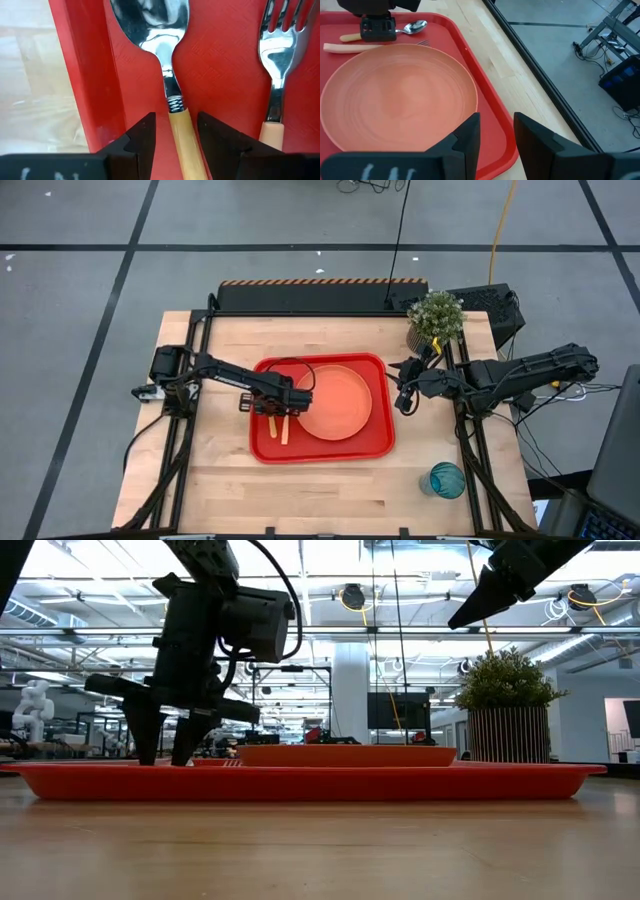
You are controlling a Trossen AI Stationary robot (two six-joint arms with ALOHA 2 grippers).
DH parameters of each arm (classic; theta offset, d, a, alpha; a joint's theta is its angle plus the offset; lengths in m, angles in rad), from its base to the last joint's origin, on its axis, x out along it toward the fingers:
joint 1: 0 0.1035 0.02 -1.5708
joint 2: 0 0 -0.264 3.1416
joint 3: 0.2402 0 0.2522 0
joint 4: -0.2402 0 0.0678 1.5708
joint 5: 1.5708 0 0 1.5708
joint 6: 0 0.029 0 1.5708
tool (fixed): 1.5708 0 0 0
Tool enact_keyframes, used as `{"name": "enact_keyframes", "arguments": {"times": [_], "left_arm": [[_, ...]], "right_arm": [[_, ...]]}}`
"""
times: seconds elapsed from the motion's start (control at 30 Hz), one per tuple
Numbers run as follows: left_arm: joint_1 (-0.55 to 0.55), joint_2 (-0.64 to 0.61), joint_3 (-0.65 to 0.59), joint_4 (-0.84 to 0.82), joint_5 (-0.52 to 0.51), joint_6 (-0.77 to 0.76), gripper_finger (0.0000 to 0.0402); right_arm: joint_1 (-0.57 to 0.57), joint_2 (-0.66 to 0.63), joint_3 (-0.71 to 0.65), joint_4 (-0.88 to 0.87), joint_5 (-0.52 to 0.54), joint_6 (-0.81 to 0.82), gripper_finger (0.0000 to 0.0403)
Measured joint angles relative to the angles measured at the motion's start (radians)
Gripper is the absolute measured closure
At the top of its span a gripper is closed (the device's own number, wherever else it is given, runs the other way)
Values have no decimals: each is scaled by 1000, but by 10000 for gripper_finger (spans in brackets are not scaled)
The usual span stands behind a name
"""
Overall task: Pick and place plate/cup/fork/spoon on tray
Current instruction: Put the yellow spoon on the orange serving tray, then adjust the light orange fork on the orange serving tray
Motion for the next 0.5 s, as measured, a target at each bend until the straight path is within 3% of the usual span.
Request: {"name": "enact_keyframes", "arguments": {"times": [0.5], "left_arm": [[-20,0,139,-161,-6,20,252]], "right_arm": [[0,0,0,-15,0,0,293]]}}
